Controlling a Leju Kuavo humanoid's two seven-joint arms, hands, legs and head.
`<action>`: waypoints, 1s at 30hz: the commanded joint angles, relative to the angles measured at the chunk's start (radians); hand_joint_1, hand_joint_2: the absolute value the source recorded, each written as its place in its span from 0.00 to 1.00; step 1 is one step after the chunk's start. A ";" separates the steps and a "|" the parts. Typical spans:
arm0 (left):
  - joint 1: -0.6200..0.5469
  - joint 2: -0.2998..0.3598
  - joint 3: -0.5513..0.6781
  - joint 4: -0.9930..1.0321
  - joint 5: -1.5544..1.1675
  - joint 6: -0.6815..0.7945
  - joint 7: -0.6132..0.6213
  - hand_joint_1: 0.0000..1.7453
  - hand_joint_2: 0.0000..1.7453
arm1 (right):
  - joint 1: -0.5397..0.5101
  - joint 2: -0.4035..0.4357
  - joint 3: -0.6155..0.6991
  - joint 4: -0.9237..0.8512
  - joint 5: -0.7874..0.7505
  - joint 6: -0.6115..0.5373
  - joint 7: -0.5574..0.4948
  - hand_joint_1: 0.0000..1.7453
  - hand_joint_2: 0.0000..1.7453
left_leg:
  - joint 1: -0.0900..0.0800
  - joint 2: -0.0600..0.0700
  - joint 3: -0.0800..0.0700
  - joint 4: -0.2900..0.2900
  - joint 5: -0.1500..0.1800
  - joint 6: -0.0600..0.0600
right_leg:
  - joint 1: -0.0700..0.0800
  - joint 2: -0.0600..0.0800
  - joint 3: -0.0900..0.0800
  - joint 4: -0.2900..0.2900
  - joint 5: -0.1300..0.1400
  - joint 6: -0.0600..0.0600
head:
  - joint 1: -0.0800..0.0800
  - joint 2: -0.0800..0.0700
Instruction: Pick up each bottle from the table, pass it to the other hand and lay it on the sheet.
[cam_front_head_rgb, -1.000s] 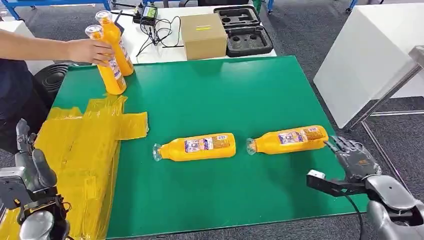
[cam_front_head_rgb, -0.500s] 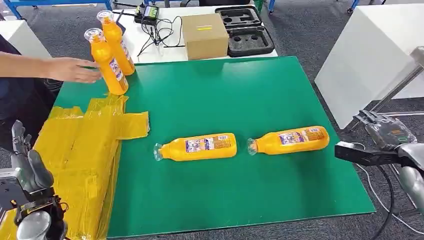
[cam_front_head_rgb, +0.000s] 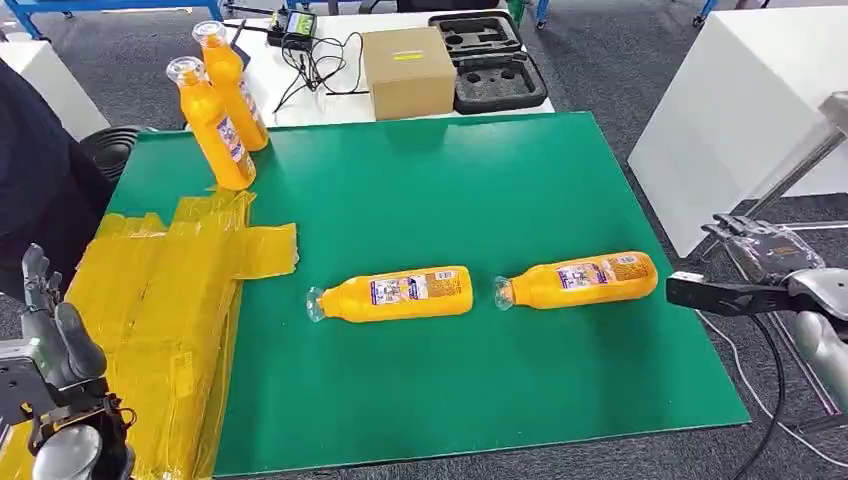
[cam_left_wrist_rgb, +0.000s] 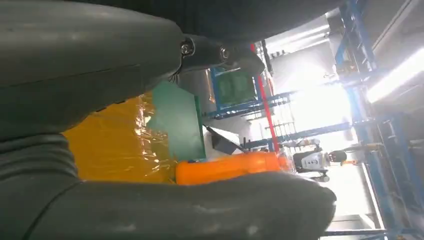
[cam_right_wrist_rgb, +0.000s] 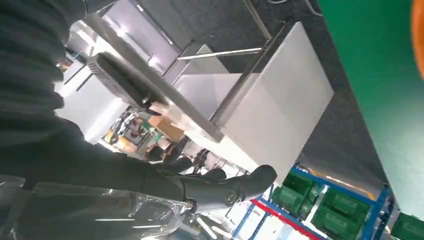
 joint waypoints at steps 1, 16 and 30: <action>-0.042 0.006 -0.007 0.075 0.017 0.007 -0.004 0.00 0.00 | -0.160 0.111 0.199 0.193 -0.032 -0.001 -0.022 0.00 1.00 | 0.000 0.005 0.007 -0.002 -0.002 -0.002 | 0.000 0.003 0.005 -0.001 0.000 -0.002 | 0.000 0.000; 0.030 -0.027 0.035 -0.003 0.021 0.015 -0.012 0.00 0.00 | -0.014 0.212 0.173 0.120 -0.020 -0.059 0.021 0.00 1.00 | 0.001 0.002 0.006 -0.002 -0.001 -0.002 | 0.002 0.001 0.006 -0.003 0.000 -0.001 | 0.000 0.000; -0.040 0.020 -0.017 0.079 0.046 -0.030 -0.016 0.00 0.00 | -0.026 0.204 0.175 0.211 -0.040 -0.038 -0.029 0.00 1.00 | 0.001 -0.003 0.003 -0.001 0.001 -0.001 | 0.001 -0.003 0.003 -0.001 -0.001 -0.001 | 0.000 0.000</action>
